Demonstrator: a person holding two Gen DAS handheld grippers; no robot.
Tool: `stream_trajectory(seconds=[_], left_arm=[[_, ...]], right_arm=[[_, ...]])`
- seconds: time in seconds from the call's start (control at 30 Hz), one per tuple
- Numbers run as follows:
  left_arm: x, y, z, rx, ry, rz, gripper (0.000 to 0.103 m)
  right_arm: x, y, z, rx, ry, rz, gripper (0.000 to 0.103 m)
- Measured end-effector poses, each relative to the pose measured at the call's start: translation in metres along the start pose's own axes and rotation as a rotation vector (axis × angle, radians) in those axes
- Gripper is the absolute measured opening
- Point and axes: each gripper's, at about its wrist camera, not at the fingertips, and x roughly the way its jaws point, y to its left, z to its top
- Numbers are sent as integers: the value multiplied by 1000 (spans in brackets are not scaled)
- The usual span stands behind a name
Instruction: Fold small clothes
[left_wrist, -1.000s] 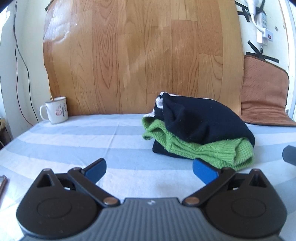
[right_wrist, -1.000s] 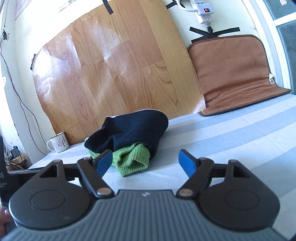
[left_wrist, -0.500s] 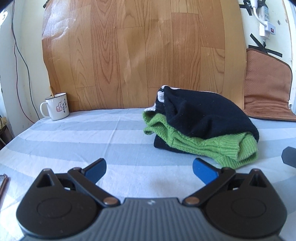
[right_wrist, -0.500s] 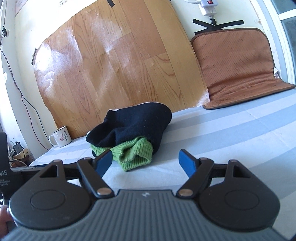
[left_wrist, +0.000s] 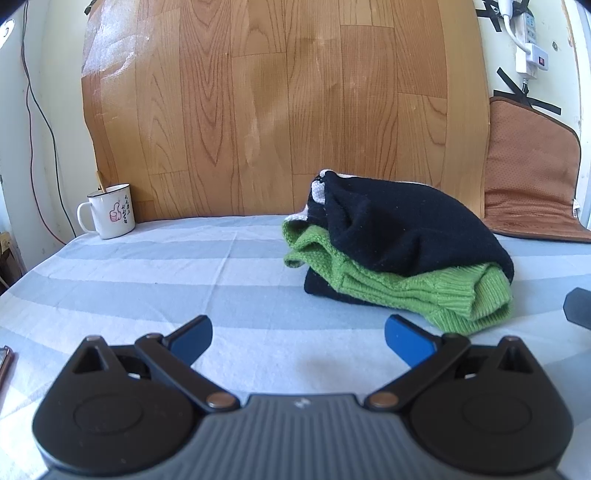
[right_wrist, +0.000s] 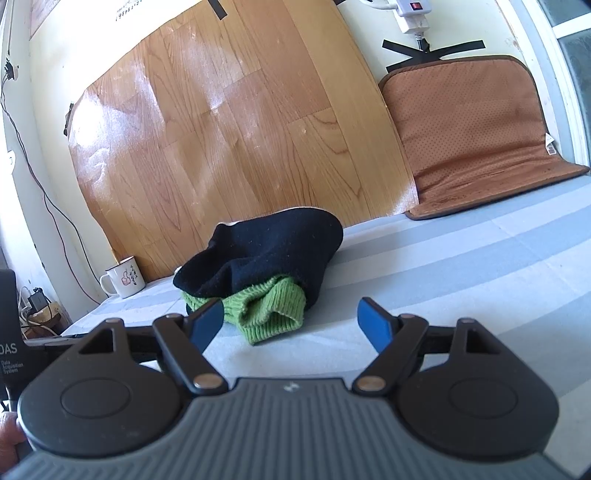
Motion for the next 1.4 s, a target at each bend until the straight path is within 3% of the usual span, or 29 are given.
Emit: stream_trajectory(seconds=[0.73,1.4], left_arm=[[3,7,0,-43,32,8,103],[4,2,-3,-5,30,-24,103]], right_arm=[[-2,1,0,12,-13,-1,84],[-3,3,0,15,-17,-5,84]])
